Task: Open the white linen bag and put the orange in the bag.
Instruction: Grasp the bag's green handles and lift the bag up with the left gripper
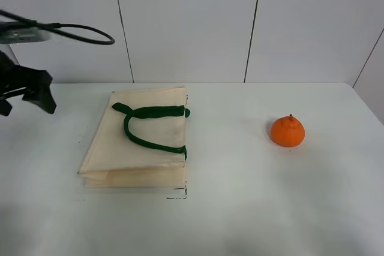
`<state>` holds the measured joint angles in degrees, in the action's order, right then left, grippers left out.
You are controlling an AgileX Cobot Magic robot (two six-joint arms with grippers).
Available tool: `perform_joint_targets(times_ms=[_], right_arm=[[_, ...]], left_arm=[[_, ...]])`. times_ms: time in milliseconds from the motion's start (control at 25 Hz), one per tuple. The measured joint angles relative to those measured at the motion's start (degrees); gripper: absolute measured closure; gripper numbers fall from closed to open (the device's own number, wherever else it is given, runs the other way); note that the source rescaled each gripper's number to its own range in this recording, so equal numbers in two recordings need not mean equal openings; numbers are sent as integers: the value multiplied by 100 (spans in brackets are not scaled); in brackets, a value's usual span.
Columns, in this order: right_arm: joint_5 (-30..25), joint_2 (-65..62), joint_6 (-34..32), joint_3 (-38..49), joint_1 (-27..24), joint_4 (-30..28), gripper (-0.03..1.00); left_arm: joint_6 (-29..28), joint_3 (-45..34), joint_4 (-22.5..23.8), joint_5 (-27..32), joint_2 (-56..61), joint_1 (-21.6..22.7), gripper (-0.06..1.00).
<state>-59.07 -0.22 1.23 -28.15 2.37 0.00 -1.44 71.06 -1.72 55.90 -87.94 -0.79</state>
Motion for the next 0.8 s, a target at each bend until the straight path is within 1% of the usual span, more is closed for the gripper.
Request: perform_joint_targets(times_ms=[80, 160, 240, 360, 480, 600, 680, 800], right_arm=[[0, 0, 0, 0, 0, 0, -3], [0, 0, 0, 0, 0, 0, -3], [0, 0, 0, 0, 0, 31, -3], [0, 0, 0, 0, 0, 31, -3], [0, 0, 0, 0, 0, 0, -3], [0, 0, 0, 0, 0, 0, -3], [0, 0, 0, 0, 0, 0, -3], [0, 0, 0, 0, 0, 0, -3]], left_arm=[[-83, 542, -217, -8, -702, -14, -6], [-263, 986, -349, -18, -1249, -122, -6], [-514, 1374, -386, -18, -1731, -300, -6], [-793, 1763, -392, -22, -2255, -703, -6], [-1094, 1958, -254, -148, -2616, -1182, -6], [-1441, 2002, -21, -428, -2873, -1500, -6], [-1622, 2002, 2, -604, -3024, -1560, -6], [-1706, 2002, 37, -816, -3257, -1560, -5]])
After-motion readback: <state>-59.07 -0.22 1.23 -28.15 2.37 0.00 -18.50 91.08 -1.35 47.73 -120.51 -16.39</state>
